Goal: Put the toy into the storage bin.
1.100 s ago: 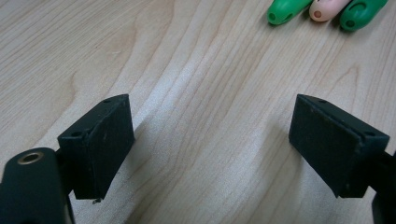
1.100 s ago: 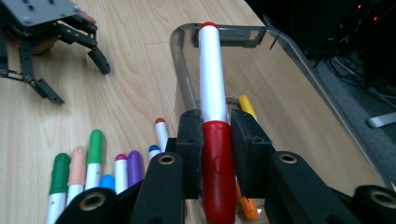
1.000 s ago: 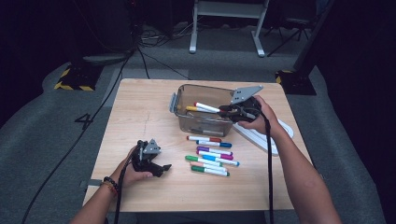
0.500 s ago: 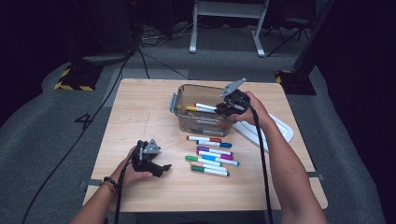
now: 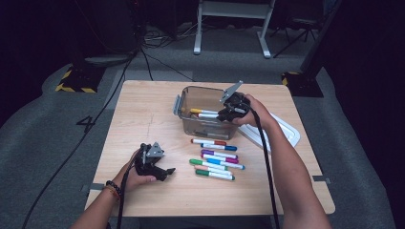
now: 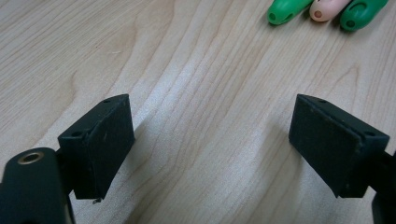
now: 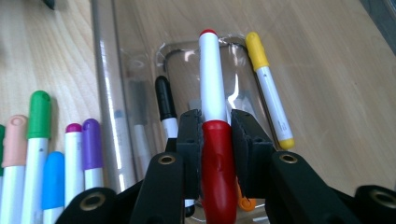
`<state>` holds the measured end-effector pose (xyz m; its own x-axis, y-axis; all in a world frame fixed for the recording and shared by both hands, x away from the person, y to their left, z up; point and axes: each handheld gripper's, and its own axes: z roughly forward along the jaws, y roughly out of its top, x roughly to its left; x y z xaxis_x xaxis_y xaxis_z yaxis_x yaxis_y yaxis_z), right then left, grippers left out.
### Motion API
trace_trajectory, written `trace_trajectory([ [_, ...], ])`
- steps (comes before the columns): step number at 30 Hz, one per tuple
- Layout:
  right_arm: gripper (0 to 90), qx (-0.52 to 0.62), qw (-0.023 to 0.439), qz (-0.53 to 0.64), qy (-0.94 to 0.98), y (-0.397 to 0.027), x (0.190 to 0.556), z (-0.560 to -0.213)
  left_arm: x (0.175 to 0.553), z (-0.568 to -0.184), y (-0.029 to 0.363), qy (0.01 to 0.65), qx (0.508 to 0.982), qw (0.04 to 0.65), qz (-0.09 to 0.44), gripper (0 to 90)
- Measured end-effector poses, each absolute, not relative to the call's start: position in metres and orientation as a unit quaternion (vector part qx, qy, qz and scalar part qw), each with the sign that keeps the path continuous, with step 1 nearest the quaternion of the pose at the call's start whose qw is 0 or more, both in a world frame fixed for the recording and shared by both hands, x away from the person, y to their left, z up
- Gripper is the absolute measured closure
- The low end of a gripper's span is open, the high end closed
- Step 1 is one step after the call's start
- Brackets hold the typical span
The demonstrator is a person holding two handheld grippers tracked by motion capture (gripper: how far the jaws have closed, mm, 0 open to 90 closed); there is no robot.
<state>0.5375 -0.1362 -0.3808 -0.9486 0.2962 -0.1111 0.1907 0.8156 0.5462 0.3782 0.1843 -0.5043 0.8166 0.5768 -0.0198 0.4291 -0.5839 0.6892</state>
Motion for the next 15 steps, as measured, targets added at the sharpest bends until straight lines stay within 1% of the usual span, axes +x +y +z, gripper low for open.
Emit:
trace_trajectory([
  [7, 74.6, 0.12, 0.081, 0.266, 0.953, -0.1361, 0.5378, -0.3846, 0.3782, -0.5043, 0.1843, 0.284, 0.884, 0.357, 0.104, 14.4],
  [11, 74.2, 0.125, 0.081, 0.264, 0.953, -0.137, 0.538, -0.3862, 0.3782, -0.5043, 0.1843, 0.285, 0.884, 0.357, 0.104, 14.4],
  [12, 73.7, 0.128, 0.085, 0.267, 0.951, -0.1375, 0.5382, -0.3861, 0.3782, -0.5043, 0.1843, 0.285, 0.884, 0.356, 0.104, 14.4],
  [14, 68.4, 0.134, 0.089, 0.267, 0.95, -0.1388, 0.5386, -0.3854, 0.3782, -0.5043, 0.1843, 0.284, 0.884, 0.357, 0.104, 14.3],
  [15, 68.4, 0.139, 0.091, 0.269, 0.949, -0.1396, 0.5387, -0.385, 0.3782, -0.5043, 0.1843, 0.284, 0.884, 0.357, 0.104, 14.3],
])
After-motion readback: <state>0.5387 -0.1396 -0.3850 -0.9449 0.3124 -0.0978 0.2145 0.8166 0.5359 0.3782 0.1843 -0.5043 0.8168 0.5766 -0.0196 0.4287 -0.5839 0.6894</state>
